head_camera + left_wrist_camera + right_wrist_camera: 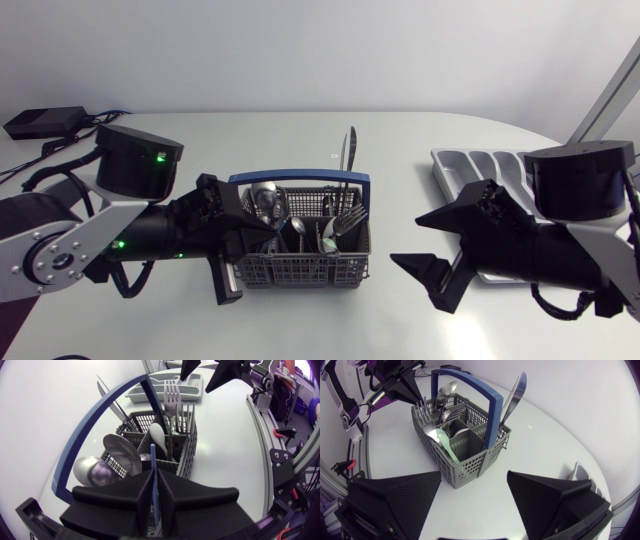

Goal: Sort the cutlery from the basket into the organizer compartments.

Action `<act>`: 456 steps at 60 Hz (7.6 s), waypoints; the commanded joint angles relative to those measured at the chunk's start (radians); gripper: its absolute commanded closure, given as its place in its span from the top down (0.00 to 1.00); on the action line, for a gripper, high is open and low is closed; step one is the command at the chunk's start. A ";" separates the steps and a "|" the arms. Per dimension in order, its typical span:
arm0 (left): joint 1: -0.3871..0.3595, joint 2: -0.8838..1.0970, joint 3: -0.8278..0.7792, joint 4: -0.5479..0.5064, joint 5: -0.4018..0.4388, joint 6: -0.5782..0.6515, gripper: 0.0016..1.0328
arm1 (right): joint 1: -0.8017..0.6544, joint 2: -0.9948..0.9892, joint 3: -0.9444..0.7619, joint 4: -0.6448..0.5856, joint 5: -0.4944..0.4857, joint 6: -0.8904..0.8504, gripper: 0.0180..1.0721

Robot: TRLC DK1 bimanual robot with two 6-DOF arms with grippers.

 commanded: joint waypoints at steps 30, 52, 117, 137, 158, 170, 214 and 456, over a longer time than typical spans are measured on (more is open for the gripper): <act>0.032 0.009 -0.010 0.048 0.017 -0.002 0.36 | 0.009 -0.005 -0.039 0.010 -0.004 -0.015 0.90; 0.038 0.023 -0.022 0.065 0.020 -0.005 0.39 | 0.015 0.005 -0.036 0.018 -0.004 -0.015 0.90; 0.020 0.058 0.073 0.002 0.029 -0.058 0.03 | 0.020 0.007 -0.050 0.021 -0.004 -0.020 0.90; 0.024 -0.112 0.185 -0.119 0.055 -0.149 0.03 | 0.024 -0.009 -0.027 0.007 -0.007 -0.020 0.90; 0.021 -0.181 0.252 -0.050 0.121 -0.431 0.03 | 0.035 -0.098 0.034 -0.033 -0.034 0.011 0.93; 0.032 -0.068 0.315 -0.032 0.276 -0.545 0.03 | 0.012 -0.105 0.087 -0.056 -0.138 0.046 0.92; 0.055 0.233 0.498 0.126 0.520 -0.784 0.03 | -0.046 0.191 0.311 -0.019 -0.443 0.192 0.89; 0.063 -0.066 0.186 -0.190 -0.040 -0.127 0.94 | -0.720 0.903 0.439 -0.197 -0.020 -0.029 0.60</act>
